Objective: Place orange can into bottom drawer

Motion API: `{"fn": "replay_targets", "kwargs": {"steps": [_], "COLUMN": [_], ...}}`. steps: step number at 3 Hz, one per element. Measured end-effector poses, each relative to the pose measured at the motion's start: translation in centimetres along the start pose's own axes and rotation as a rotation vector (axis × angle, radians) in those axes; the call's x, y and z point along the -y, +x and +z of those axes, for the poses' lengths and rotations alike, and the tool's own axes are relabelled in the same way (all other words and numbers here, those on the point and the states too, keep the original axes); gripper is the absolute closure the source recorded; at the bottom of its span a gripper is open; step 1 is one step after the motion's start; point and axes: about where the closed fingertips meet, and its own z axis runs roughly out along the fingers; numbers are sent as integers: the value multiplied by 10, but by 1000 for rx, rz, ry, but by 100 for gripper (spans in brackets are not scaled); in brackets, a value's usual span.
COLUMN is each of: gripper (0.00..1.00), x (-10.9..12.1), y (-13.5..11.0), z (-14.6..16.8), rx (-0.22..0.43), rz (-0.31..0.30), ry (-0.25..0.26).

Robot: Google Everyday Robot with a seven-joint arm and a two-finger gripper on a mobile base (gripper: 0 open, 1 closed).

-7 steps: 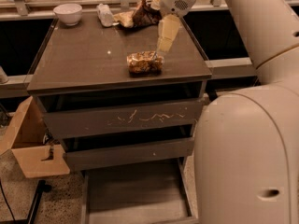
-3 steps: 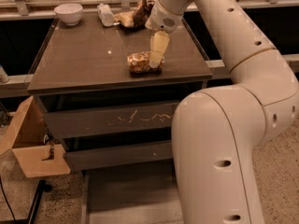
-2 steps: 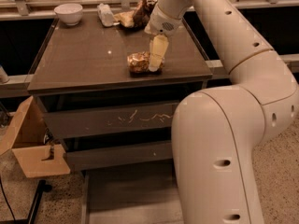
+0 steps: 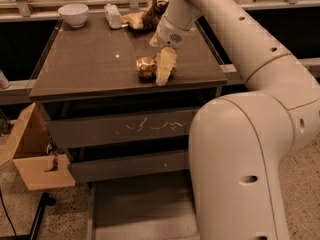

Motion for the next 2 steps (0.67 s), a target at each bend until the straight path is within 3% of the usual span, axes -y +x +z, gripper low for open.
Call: {"fn": "replay_targets", "kwargs": {"steps": [2], "gripper": [0], "x": [-7], "y": [-6], "z": [16], "rx": [24], "rz": [-21], "ry": [-14]}}
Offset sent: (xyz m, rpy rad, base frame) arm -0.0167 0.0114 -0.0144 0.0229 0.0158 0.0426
